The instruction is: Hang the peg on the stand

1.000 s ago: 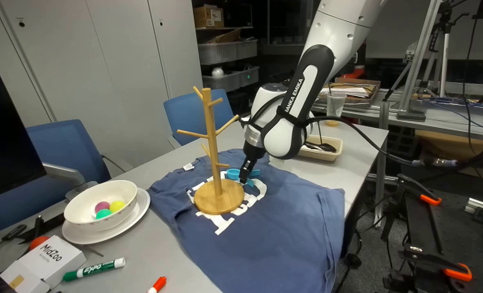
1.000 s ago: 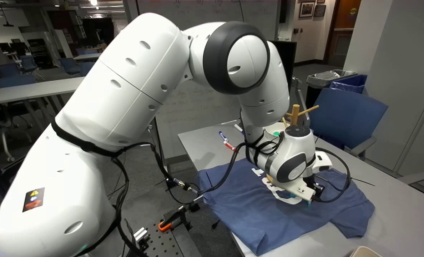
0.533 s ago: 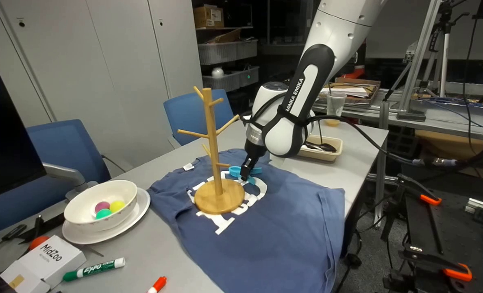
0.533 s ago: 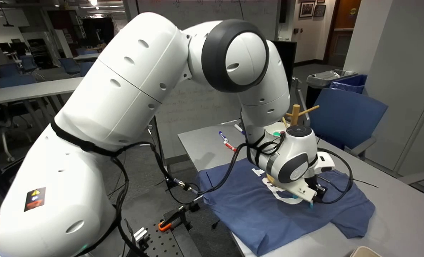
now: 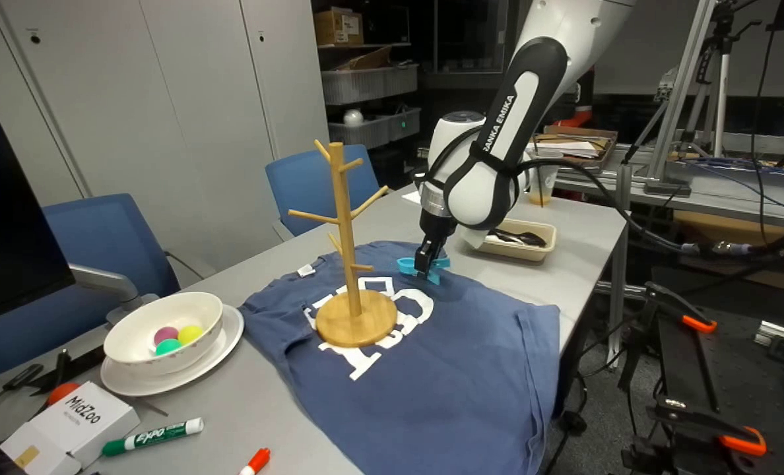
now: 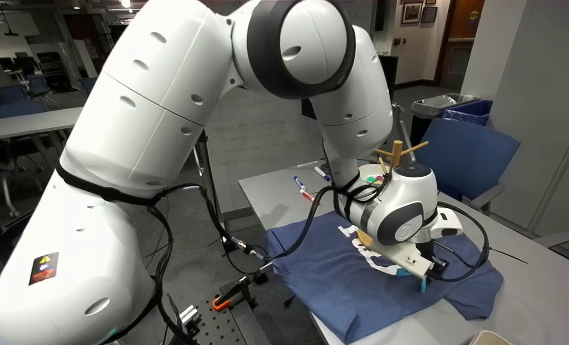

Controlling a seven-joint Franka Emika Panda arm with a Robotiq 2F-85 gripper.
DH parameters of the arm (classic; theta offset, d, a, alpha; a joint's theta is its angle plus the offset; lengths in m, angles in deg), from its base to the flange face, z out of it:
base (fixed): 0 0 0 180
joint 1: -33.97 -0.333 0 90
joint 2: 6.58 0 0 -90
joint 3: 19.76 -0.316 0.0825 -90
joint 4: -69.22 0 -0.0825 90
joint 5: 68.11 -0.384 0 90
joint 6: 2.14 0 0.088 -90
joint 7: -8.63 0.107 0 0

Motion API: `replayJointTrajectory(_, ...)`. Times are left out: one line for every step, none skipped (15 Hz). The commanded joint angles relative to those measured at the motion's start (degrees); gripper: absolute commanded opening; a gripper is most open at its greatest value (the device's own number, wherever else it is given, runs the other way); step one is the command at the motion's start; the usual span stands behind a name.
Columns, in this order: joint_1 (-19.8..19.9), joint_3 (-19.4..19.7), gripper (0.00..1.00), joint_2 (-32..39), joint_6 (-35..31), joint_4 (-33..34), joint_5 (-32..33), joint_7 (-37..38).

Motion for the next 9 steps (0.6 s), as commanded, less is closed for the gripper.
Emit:
replayJointTrajectory(0.5, 2.3, 0.33, -6.6, 2.6, -5.7, 1.5, 0.9)
replayJointTrajectory(0.7, 2.8, 0.33, -7.9, 2.6, -6.6, 1.5, 0.9)
replayJointTrajectory(1.1, 3.1, 0.33, -9.3, 2.6, -7.5, 1.4, 0.7)
replayJointTrajectory(1.4, 3.4, 0.33, -10.6, 2.2, -8.4, 1.3, 0.7)
replayJointTrajectory(1.9, 3.3, 0.33, -12.3, 1.8, -9.4, 1.1, 0.7)
replayJointTrajectory(2.5, 3.1, 0.33, -13.7, 1.5, -10.3, 0.8, 0.6)
replayJointTrajectory(3.1, 2.7, 0.33, -15.6, 0.9, -11.4, 0.6, 0.5)
replayJointTrajectory(3.3, 2.7, 0.33, -17.2, 0.5, -12.4, 0.6, 0.5)
replayJointTrajectory(3.5, 2.7, 0.33, -19.1, 0.0, -13.6, 0.7, 0.4)
